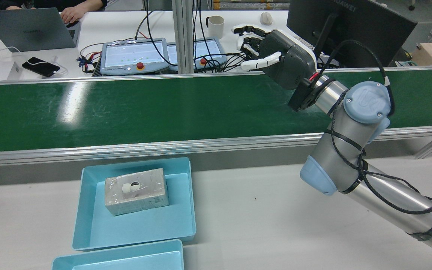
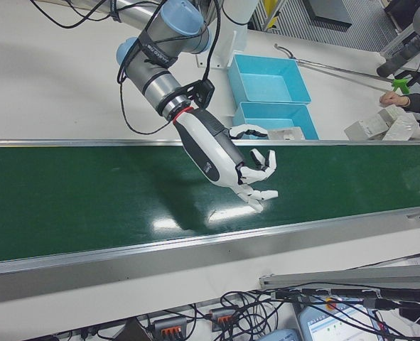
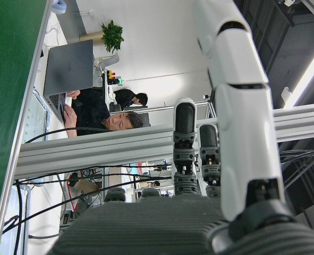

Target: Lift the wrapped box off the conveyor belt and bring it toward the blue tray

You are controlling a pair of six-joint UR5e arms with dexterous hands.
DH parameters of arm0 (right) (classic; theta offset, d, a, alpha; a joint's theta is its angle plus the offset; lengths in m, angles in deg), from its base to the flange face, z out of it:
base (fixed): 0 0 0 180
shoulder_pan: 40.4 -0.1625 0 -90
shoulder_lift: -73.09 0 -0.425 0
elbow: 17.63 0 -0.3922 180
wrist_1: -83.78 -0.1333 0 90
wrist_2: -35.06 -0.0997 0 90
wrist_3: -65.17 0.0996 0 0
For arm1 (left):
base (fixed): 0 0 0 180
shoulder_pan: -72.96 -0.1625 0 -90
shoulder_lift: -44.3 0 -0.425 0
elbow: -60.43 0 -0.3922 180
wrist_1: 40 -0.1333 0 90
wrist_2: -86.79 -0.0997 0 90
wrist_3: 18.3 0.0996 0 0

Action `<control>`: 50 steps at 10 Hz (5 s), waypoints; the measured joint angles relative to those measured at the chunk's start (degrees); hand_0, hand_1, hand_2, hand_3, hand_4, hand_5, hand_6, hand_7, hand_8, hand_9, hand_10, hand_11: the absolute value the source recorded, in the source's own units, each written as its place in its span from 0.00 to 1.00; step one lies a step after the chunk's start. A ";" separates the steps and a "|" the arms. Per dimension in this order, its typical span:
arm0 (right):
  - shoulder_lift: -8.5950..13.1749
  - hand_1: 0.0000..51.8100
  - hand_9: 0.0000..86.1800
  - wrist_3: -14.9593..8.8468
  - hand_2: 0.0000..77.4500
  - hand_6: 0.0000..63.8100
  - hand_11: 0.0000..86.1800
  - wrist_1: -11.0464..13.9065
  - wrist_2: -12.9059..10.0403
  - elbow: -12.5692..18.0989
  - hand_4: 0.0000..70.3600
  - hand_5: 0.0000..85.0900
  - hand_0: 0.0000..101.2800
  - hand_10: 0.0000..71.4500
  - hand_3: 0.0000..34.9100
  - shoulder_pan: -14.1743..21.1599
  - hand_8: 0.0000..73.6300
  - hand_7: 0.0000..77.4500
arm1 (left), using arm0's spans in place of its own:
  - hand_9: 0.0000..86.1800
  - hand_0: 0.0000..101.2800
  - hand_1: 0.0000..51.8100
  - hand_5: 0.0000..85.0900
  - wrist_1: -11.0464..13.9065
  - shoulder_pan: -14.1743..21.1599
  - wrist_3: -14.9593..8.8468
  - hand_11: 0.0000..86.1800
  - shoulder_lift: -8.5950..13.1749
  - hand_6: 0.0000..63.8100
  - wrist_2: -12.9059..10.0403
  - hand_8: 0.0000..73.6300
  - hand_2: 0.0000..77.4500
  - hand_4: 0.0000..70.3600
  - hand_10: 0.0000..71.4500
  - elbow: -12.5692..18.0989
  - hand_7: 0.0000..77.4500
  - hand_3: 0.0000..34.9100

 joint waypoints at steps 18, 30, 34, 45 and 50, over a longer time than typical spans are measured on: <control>-6.85 0.39 0.03 -0.95 0.20 0.06 0.02 8.21 0.01 8.15 0.15 0.21 0.51 0.00 0.14 0.22 0.00 0.22 | 0.01 0.00 0.00 0.01 0.00 0.00 0.00 0.00 0.00 0.00 0.00 0.01 0.01 0.00 0.01 0.00 0.01 0.00; -7.58 0.29 0.03 -0.11 0.13 0.07 0.03 7.34 0.01 8.94 0.17 0.19 0.49 0.00 0.05 0.29 0.00 0.20 | 0.00 0.00 0.00 0.01 0.00 0.00 0.00 0.01 0.00 0.00 0.00 0.01 0.01 0.00 0.00 0.00 0.01 0.00; -7.59 0.37 0.03 0.99 0.16 0.07 0.03 7.27 0.00 8.92 0.19 0.19 0.49 0.00 0.05 0.25 0.00 0.20 | 0.00 0.00 0.00 0.01 0.00 0.00 0.00 0.00 0.00 0.00 0.00 0.01 0.01 0.00 0.01 0.00 0.01 0.00; -7.25 0.34 0.03 2.29 0.16 0.11 0.02 7.27 -0.08 8.89 0.22 0.21 0.50 0.00 0.07 -0.58 0.00 0.25 | 0.01 0.00 0.00 0.01 0.00 0.00 0.00 0.00 0.00 0.00 0.00 0.01 0.01 0.00 0.01 0.00 0.01 0.00; -7.25 0.33 0.03 2.22 0.17 0.11 0.02 7.27 -0.17 8.55 0.21 0.21 0.50 0.00 0.09 -0.37 0.00 0.25 | 0.01 0.00 0.00 0.01 0.00 0.00 0.00 0.01 0.00 0.00 0.00 0.01 0.01 0.00 0.00 0.00 0.01 0.00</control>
